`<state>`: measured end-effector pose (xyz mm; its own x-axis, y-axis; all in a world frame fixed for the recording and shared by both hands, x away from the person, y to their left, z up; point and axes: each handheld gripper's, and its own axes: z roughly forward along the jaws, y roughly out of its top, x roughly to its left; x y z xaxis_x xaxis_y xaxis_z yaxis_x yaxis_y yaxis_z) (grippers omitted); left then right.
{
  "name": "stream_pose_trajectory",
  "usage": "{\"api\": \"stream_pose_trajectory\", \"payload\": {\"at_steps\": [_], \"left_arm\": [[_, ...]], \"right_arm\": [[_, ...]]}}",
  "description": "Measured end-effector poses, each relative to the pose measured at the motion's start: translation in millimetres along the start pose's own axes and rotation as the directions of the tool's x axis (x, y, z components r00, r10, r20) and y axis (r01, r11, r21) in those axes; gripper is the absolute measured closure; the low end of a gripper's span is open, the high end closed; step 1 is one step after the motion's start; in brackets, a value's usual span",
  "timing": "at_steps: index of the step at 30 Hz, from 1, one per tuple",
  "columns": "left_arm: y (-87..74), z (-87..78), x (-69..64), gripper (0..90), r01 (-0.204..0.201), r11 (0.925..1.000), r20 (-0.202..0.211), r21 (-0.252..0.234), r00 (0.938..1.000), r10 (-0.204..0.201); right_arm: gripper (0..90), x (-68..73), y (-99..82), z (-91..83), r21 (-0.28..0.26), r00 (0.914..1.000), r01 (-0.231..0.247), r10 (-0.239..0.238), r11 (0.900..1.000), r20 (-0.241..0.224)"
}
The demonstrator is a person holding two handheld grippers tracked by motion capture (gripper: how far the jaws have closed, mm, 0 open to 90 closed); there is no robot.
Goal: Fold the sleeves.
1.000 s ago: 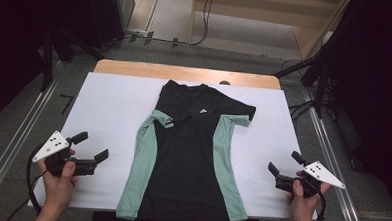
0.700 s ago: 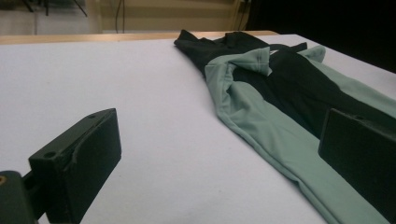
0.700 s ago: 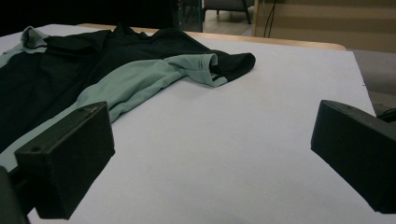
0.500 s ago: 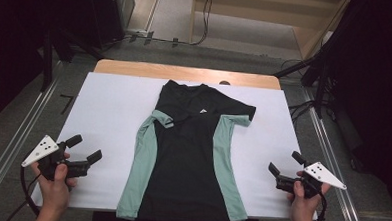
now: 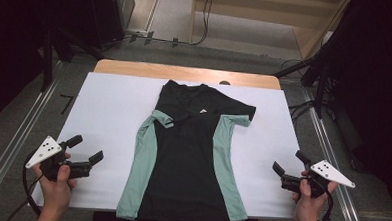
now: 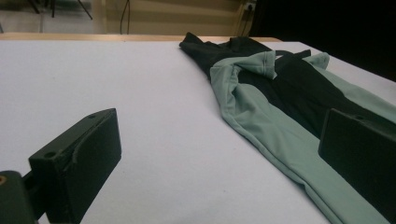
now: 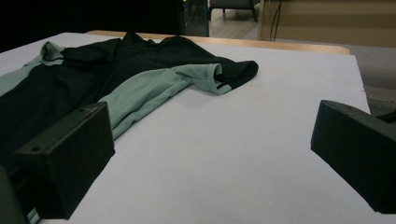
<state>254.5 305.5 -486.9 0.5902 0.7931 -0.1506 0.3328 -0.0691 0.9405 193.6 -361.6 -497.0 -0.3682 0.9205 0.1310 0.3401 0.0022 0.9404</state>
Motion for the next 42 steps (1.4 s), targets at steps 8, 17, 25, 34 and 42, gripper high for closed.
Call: {"api": "stream_pose_trajectory", "payload": {"at_steps": [8,17,25,34,42], "left_arm": [[0.4,0.5,-2.0,0.0,-0.021,0.9998,-0.003,0.007,0.9998,0.021],[0.5,-0.1,-2.0,0.0,-0.022,0.9997,0.001,0.006,0.9998,0.022],[0.2,0.6,-1.6,0.0,-0.016,0.9999,0.005,0.005,0.9999,0.016],[0.1,0.5,-0.8,0.0,-0.014,0.9999,0.009,0.005,0.9999,0.014],[0.0,0.4,-0.8,0.0,-0.014,0.9999,0.008,0.004,0.9999,0.014]], "right_arm": [[0.0,9.3,20.3,12.0,0.019,0.9993,0.034,-0.034,0.9992,-0.014],[0.0,19.4,49.7,35.0,0.033,0.9975,0.065,-0.064,0.9974,-0.029],[0.0,26.0,69.7,60.7,0.069,0.9980,0.053,-0.050,0.9962,-0.038],[1.3,26.0,89.5,88.3,0.112,0.9983,0.057,-0.056,0.9921,-0.017],[1.4,18.0,96.3,111.3,0.144,0.9996,0.029,-0.029,0.9891,-0.004]]}}
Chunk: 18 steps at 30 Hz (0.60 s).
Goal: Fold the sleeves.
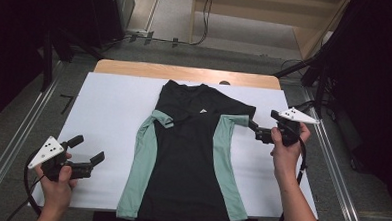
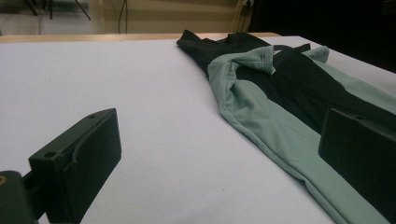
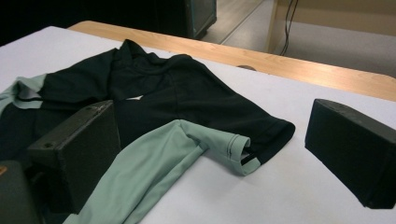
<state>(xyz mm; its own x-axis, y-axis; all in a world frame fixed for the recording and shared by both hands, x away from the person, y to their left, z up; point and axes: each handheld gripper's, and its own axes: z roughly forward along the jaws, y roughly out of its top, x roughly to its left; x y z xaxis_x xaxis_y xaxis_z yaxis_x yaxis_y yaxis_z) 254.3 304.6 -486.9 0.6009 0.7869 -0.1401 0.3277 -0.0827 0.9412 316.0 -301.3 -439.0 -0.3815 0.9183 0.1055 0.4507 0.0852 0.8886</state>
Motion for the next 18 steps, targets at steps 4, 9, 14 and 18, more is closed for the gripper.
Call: {"api": "stream_pose_trajectory", "payload": {"at_steps": [4,9,14,18], "left_arm": [[0.0,0.0,0.2,0.0,0.000,1.0000,0.001,0.000,1.0000,0.000],[-0.1,0.0,0.3,0.0,0.001,1.0000,0.000,0.000,1.0000,-0.001],[-0.3,0.1,0.6,0.0,0.002,1.0000,0.002,-0.002,1.0000,-0.002],[-0.4,0.5,0.5,0.0,0.002,1.0000,0.002,0.000,1.0000,-0.002]], "right_arm": [[2.2,-5.6,2.6,10.6,0.017,0.9999,-0.014,0.014,0.9998,0.003],[4.5,-13.9,5.4,24.5,0.052,0.9985,-0.040,0.038,0.9978,0.040],[7.1,-20.6,6.1,36.7,0.079,0.9958,-0.069,0.064,0.9945,0.065],[7.1,-24.3,5.2,46.0,0.098,0.9935,-0.099,0.092,0.9902,0.067]]}}
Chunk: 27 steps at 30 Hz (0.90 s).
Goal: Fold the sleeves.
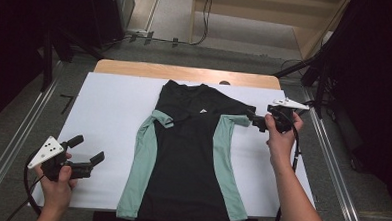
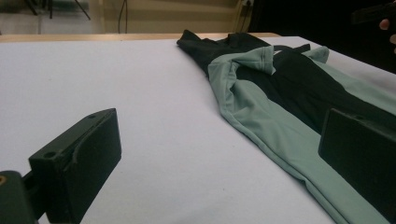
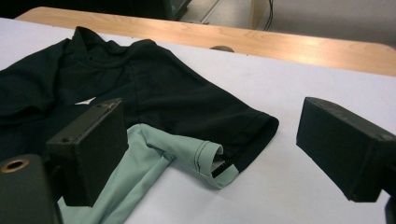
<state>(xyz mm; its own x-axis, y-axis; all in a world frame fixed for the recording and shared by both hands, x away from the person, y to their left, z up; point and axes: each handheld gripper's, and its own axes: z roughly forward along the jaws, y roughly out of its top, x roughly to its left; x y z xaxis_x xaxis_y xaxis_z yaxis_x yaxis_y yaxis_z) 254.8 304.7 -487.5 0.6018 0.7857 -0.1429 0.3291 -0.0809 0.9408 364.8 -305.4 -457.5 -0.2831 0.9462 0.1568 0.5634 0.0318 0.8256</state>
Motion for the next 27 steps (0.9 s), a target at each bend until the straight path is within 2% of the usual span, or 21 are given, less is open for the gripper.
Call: {"api": "stream_pose_trajectory", "payload": {"at_steps": [4,6,7,9,14,18,22,27], "left_arm": [[0.0,0.1,0.0,0.0,-0.001,1.0000,0.000,0.002,1.0000,0.001],[0.1,-0.2,0.1,0.0,0.000,1.0000,0.001,0.000,1.0000,0.000],[0.1,-0.3,0.1,0.0,-0.001,1.0000,0.001,-0.001,1.0000,0.001],[0.0,-0.3,0.1,0.0,0.000,1.0000,0.001,-0.001,1.0000,0.000],[-0.1,0.0,0.0,0.0,-0.001,1.0000,0.003,0.000,1.0000,0.001],[0.0,-0.1,0.2,0.0,-0.001,1.0000,0.004,-0.001,1.0000,0.001],[-0.1,0.0,0.2,0.0,-0.001,1.0000,0.004,-0.002,1.0000,0.001],[-0.1,-0.2,0.2,0.0,-0.002,1.0000,0.006,-0.001,1.0000,0.002]], "right_arm": [[7.3,-2.7,1.7,11.8,0.037,0.9993,-0.036,0.036,0.9987,-0.007],[13.6,-4.7,2.1,17.5,0.041,0.9982,-0.061,0.061,0.9973,-0.001],[13.8,-5.7,2.0,19.8,0.037,0.9970,-0.077,0.078,0.9963,-0.008],[18.1,-6.6,2.4,25.6,0.046,0.9957,-0.093,0.093,0.9946,0.009],[25.1,-8.1,3.8,40.5,0.088,0.9926,-0.107,0.101,0.9904,0.068],[29.8,-10.5,4.7,50.7,0.116,0.9898,-0.129,0.121,0.9849,0.077],[31.3,-15.5,4.4,59.2,0.140,0.9849,-0.144,0.128,0.9797,0.117],[31.2,-18.2,2.8,68.9,0.167,0.9818,-0.159,0.138,0.9731,0.130]]}}
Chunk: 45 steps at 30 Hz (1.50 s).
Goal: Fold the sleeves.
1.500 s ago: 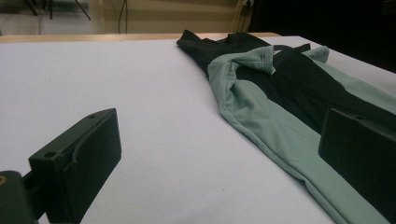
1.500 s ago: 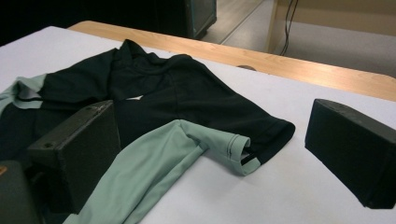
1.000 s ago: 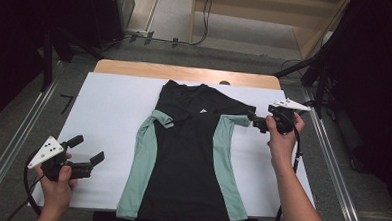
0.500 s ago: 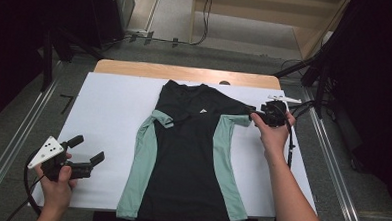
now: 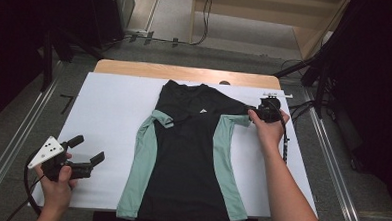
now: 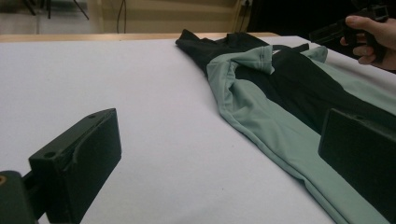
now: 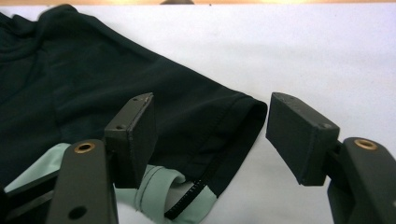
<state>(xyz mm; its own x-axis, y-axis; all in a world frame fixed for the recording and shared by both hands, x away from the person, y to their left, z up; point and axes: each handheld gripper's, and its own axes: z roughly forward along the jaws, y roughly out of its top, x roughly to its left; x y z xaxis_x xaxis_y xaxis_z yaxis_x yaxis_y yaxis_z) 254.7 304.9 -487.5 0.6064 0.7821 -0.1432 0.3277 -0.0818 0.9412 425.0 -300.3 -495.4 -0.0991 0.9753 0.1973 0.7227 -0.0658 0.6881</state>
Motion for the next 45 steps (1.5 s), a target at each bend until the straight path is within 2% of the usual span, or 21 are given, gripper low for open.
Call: {"api": "stream_pose_trajectory", "payload": {"at_steps": [11,21,24,28,35,41,45], "left_arm": [[-0.1,0.1,0.0,0.0,0.001,1.0000,-0.001,0.000,1.0000,-0.001],[-0.1,0.5,-0.1,0.0,-0.001,1.0000,-0.004,0.008,1.0000,0.001],[-0.2,0.7,-0.4,0.0,0.000,1.0000,-0.004,0.008,1.0000,0.000],[-0.2,0.8,-0.6,0.0,-0.002,1.0000,-0.002,0.008,1.0000,0.002],[-0.2,1.3,-0.7,0.0,-0.003,1.0000,-0.001,0.009,1.0000,0.003],[-0.1,0.9,-0.4,0.0,-0.003,1.0000,0.000,0.009,1.0000,0.003],[-0.1,0.8,-0.2,0.0,-0.001,1.0000,-0.001,0.008,1.0000,0.001]], "right_arm": [[30.1,-3.2,-6.1,16.1,0.053,0.9990,0.003,-0.005,0.9986,0.045],[31.3,2.6,-9.6,21.5,0.054,0.9975,0.018,-0.021,0.9984,0.068],[39.7,7.2,-12.3,22.0,0.050,0.9900,0.061,-0.067,0.9969,0.124],[50.2,10.7,-15.5,21.6,0.030,0.9885,0.069,-0.073,0.9972,0.133],[79.7,14.3,-16.4,21.2,0.023,0.9929,0.085,-0.087,0.9961,0.081],[83.7,10.9,-17.6,20.8,0.008,0.9974,0.045,-0.045,0.9990,0.057],[83.8,9.5,-19.0,20.0,-0.003,0.9981,0.046,-0.046,0.9989,0.040]]}}
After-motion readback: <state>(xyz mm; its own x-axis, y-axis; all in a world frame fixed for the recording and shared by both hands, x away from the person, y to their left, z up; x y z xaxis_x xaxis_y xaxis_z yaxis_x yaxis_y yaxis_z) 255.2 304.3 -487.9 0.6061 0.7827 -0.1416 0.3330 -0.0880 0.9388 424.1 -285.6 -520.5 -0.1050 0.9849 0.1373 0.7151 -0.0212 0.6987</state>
